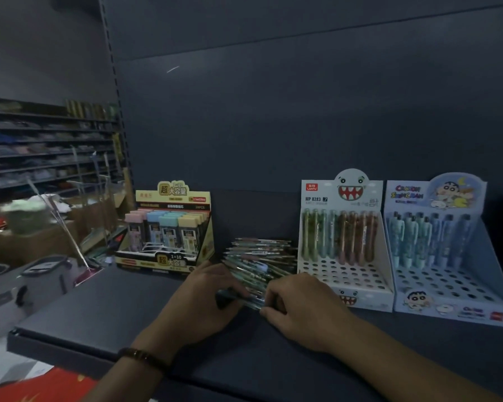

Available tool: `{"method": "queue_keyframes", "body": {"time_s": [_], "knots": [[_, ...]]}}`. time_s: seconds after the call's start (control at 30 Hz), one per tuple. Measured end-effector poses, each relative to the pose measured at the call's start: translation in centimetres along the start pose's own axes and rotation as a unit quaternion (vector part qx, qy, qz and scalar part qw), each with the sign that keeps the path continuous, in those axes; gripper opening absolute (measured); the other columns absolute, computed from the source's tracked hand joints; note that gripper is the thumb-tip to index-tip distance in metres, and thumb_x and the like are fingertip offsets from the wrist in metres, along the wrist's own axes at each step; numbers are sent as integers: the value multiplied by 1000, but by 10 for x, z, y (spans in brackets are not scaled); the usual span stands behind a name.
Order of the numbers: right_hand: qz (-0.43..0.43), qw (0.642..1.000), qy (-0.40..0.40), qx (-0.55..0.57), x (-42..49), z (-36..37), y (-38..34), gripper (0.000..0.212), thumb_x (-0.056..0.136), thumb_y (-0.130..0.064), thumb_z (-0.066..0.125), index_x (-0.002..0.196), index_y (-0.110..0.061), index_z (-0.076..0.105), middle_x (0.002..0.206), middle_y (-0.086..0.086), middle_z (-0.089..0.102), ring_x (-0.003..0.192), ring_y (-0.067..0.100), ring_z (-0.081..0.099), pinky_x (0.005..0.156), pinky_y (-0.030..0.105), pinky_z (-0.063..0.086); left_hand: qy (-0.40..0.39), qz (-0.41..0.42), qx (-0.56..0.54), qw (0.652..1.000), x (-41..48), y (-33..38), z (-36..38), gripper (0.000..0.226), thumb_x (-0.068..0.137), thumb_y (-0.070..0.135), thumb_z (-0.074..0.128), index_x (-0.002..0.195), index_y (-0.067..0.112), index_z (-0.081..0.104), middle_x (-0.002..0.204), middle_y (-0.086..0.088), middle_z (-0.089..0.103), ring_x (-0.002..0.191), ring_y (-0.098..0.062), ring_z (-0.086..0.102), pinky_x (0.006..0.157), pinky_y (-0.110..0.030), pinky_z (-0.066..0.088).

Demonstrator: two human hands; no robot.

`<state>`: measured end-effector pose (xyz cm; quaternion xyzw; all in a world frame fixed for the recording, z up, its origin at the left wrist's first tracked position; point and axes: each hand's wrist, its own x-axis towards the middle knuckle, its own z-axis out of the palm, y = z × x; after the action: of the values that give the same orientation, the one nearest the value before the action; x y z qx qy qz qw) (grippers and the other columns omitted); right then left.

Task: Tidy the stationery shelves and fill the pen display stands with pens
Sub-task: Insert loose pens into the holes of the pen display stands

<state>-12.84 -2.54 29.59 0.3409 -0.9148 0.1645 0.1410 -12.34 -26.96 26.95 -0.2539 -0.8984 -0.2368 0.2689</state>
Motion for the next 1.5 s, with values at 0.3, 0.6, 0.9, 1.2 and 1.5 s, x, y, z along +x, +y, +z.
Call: {"method": "queue_keyframes", "body": {"time_s": [0.3,0.6,0.9,1.2,1.5], "knots": [[-28,998,-42,44,-3,-13,7,11,92,-40,67,90,-30,63,81,-15,61,72,2,57,66,27,50,-6,8,36,999,0,1,1,8,87,42,74,95,43,78,95,28,65,96,2,58,86,-22,50],[81,906,93,405,-5,-57,40,11,99,-4,69,89,0,66,72,20,73,62,31,76,47,35,57,-40,38,44,998,12,12,3,21,102,55,57,98,39,70,95,26,64,98,0,56,83,-27,50],[124,779,280,547,-5,-85,60,11,98,-6,69,97,4,70,82,26,74,70,34,78,49,32,60,30,36,-2,999,82,67,31,25,99,53,60,89,32,68,80,16,62,82,-4,58,73,-33,51],[114,770,362,513,-3,-83,79,19,92,-4,77,109,-11,75,84,22,71,65,29,71,56,37,61,165,80,88,979,107,79,71,36,90,70,60,93,37,74,76,23,69,67,1,60,72,-32,50],[138,871,418,219,17,-94,95,24,95,-26,76,118,-30,73,81,-12,73,78,2,70,74,24,58,113,93,69,987,92,67,80,23,94,56,65,88,37,76,92,25,69,88,0,62,90,-26,47]]}}
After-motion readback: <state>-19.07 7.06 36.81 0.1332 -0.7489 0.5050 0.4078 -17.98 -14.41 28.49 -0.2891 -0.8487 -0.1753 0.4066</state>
